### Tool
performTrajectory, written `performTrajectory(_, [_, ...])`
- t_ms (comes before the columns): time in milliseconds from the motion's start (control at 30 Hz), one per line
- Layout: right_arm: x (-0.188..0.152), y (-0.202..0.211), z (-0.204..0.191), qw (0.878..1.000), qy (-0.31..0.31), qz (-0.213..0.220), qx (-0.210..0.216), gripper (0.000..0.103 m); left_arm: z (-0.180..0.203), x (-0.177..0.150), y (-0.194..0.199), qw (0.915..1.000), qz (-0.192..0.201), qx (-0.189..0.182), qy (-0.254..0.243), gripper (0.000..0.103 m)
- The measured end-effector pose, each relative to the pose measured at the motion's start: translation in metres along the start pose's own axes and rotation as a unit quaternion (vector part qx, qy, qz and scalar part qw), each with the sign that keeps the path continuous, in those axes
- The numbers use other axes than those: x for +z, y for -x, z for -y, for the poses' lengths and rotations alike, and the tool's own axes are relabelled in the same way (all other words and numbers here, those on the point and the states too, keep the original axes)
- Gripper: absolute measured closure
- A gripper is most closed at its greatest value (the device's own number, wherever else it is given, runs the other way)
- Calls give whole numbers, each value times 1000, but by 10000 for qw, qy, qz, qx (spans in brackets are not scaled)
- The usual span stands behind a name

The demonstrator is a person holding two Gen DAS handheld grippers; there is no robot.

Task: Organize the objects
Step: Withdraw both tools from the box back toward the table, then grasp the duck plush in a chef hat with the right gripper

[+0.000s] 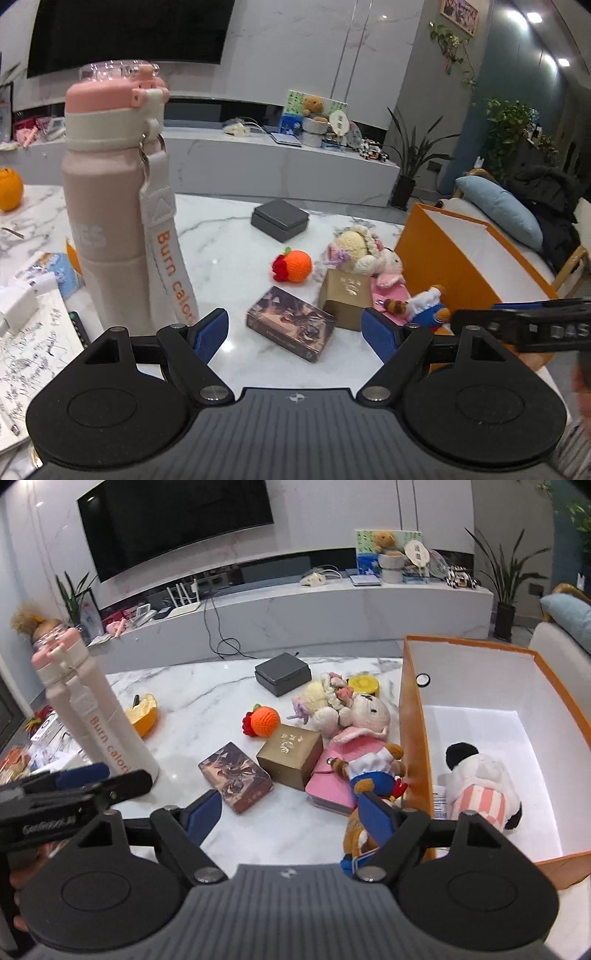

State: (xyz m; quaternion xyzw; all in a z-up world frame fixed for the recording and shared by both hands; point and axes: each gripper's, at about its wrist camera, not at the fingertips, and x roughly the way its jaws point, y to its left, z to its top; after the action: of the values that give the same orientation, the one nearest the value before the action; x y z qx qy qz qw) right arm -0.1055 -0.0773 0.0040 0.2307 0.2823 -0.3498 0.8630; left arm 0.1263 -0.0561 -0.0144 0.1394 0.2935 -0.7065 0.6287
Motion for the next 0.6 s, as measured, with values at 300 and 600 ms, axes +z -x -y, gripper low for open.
performTrajectory(300, [4, -46, -6, 9938, -121, -337, -1048, 21, -5, -2, 0, 9994, -102, -336, 69, 9])
performTrajectory(600, [27, -94, -16, 9690, 554, -1548, -1844, 25, -12, 2, -1, 9972, -244, -647, 271, 9])
